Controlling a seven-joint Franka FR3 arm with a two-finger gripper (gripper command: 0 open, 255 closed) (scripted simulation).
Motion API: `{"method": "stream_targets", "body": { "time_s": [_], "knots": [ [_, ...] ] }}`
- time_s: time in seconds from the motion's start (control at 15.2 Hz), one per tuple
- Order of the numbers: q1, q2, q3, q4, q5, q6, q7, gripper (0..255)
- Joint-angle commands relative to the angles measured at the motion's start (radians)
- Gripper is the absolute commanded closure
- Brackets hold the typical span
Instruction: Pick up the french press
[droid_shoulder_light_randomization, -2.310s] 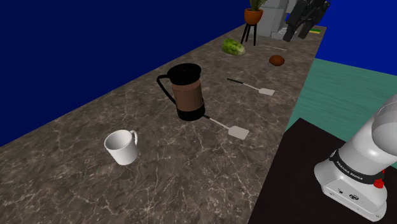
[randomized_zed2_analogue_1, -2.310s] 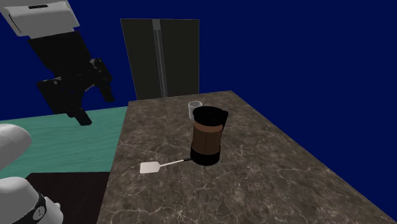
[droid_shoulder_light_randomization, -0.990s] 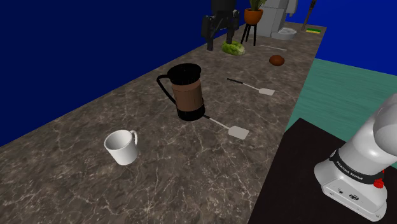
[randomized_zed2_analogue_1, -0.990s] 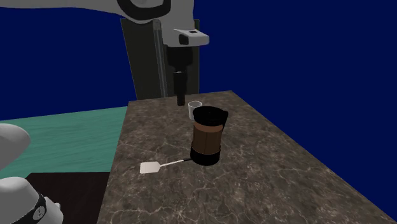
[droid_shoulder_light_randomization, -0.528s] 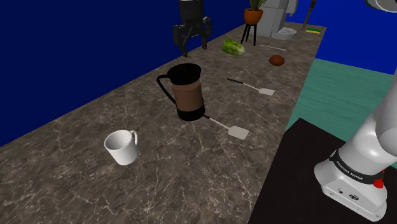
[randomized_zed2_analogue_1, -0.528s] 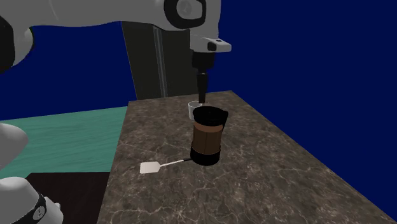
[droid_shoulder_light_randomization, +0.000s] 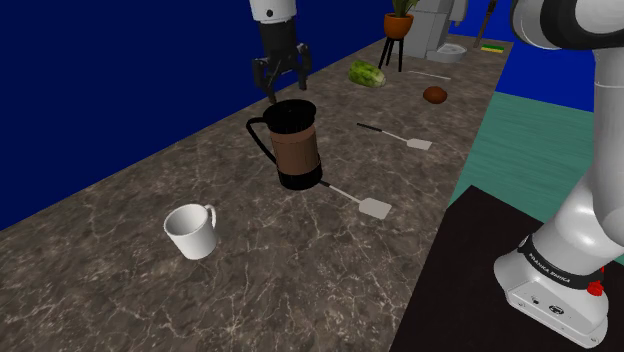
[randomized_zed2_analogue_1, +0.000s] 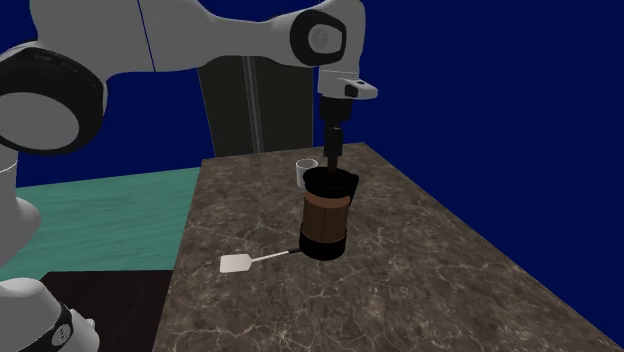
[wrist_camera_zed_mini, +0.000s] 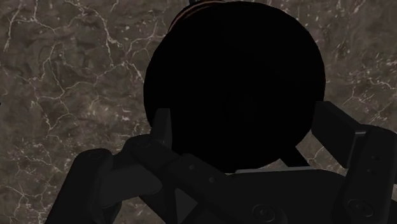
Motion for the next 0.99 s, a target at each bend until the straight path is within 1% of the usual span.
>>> {"method": "stream_targets", "body": {
  "time_s": [0.0,0.2,0.26,0.79,0.92],
  "knots": [
    [-0.006,-0.006,0.000,-0.038,0.001,0.033,0.002,0],
    [-0.010,-0.010,0.000,-0.067,0.002,0.057,0.003,0],
    [-0.009,-0.009,0.000,-0.064,0.002,0.055,0.003,255],
    [-0.011,-0.011,0.000,-0.070,0.003,0.058,0.003,255],
    [-0.007,-0.007,0.000,-0.049,0.002,0.042,0.002,255]
  ]
}}
